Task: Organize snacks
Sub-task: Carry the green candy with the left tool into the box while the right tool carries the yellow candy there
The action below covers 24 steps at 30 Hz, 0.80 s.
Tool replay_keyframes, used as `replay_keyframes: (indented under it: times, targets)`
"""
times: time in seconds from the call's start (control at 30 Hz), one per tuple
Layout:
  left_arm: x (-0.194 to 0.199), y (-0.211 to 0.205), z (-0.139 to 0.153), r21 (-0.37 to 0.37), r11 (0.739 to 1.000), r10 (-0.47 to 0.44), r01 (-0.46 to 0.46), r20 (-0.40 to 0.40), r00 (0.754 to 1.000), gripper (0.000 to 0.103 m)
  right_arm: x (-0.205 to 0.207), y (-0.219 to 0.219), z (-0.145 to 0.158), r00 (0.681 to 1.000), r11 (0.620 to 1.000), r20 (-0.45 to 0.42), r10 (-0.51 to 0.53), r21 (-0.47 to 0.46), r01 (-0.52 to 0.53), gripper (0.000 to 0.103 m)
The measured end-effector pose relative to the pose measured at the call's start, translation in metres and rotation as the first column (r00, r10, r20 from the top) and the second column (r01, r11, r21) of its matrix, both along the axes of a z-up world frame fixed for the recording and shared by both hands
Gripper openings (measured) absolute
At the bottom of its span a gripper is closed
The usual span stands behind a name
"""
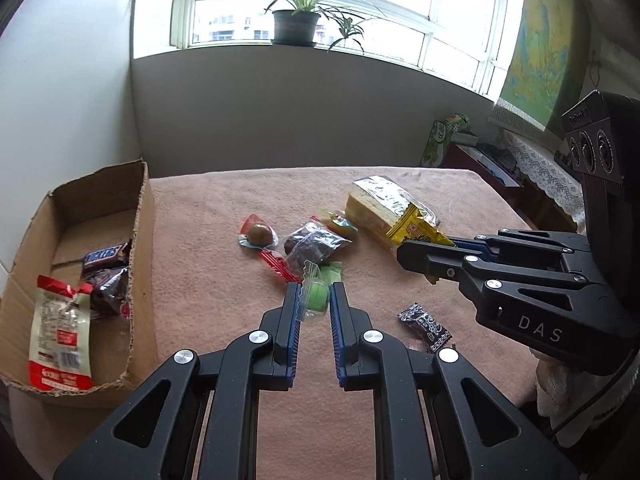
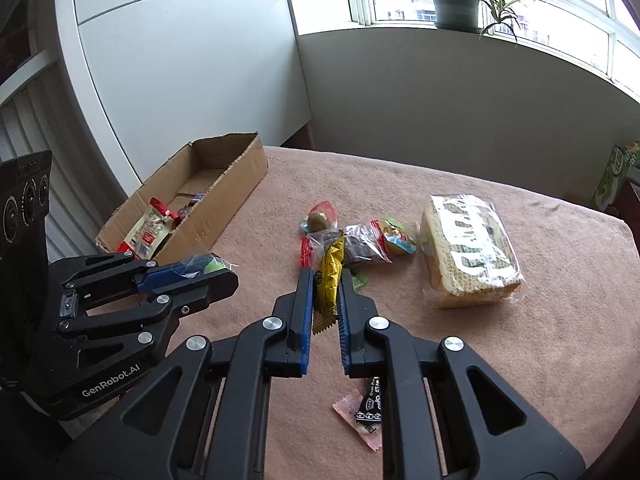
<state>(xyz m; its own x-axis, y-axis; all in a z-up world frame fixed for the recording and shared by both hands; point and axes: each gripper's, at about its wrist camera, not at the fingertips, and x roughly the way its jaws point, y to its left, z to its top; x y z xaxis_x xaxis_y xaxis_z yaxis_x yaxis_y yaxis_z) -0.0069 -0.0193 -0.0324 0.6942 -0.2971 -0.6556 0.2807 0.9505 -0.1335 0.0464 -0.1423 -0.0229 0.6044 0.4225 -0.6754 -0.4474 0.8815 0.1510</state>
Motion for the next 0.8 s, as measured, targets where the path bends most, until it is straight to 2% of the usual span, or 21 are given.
replay_keyframes:
  times: [0.4, 0.53, 0.8]
  targets:
    - [-0.003, 0.078, 0.015, -0.069, 0.986, 0.156, -0.153, 0.041, 0.987, 0.013, 0.047, 0.088, 0.027, 0.994, 0.99, -0.001, 0.109, 0.086, -0.108, 0.011]
    - [-0.008, 0.099, 0.019, -0.071, 0.977, 0.208, -0.203, 0.067, 0.976, 0.013, 0.059, 0.121, 0.029, 0.99, 0.986, 0.006, 0.142, 0.084, -0.142, 0.011]
    - [-0.007, 0.132, 0.007, -0.068, 0.96, 0.276, -0.272, 0.048, 0.96, 0.013, 0.075, 0.179, 0.02, 0.981, 0.978, -0.01, 0.194, 0.082, -0.193, 0.011]
